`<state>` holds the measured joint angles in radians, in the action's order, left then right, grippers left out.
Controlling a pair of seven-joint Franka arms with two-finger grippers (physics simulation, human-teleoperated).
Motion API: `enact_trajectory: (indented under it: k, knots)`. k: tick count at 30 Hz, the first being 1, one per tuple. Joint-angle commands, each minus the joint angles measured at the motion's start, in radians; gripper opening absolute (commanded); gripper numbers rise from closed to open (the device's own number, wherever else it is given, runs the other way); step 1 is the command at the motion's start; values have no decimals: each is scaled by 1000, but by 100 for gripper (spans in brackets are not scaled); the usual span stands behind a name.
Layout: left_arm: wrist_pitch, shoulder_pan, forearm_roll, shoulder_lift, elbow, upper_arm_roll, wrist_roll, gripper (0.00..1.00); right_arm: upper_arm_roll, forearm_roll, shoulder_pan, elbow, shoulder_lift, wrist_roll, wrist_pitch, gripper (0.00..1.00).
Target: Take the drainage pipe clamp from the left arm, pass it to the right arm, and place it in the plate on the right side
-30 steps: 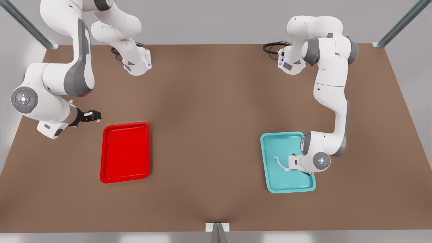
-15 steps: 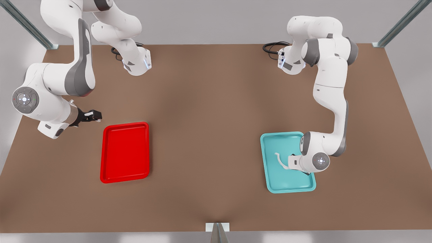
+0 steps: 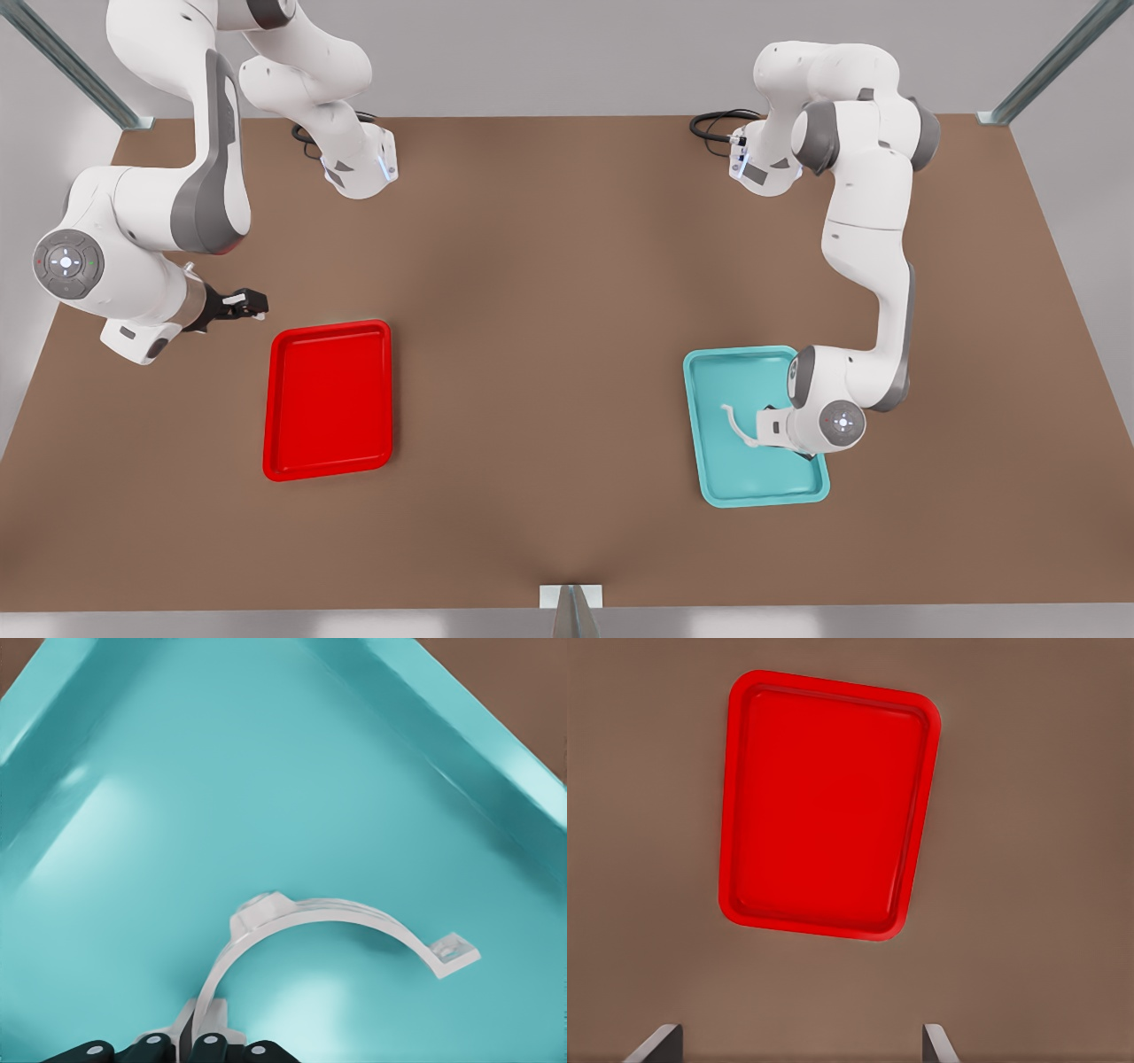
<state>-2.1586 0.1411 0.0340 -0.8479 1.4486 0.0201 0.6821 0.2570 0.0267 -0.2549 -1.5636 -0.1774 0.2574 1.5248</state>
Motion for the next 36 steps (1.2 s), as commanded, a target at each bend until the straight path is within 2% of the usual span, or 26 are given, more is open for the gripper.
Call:
enact_trajectory:
  k: [1,9,13,17,19,21,25,31,36]
  knots:
    - [5,0,-6,6,-1,0,-15,21,1,-1,-1,0,1,0,-2,100]
    - [132,5,-8,105,6,-8,-44,21,1,-1,-7,2,-7,0,0,100]
    - [220,51,-8,108,-40,-15,-219,21,1,-1,-7,2,-8,0,0,100]
    - [227,103,-65,107,-66,-34,-355,21,1,-1,-7,2,-8,0,0,100]
    - [214,106,-57,99,-86,-103,-479,21,1,-1,-10,4,-11,-1,2,100]
    - [214,161,-55,79,-137,-106,-631,21,-1,-5,-87,83,-102,0,18,100]
    - [212,291,-56,29,-228,-115,-938,21,-5,-194,-181,237,-284,-4,31,100]
    - [215,348,-62,-20,-347,-169,-1055,21,-12,-283,-285,214,-352,-13,218,100]
    - [223,414,-62,-25,-370,-173,-1110,21,-16,-422,-365,218,-425,-30,377,100]
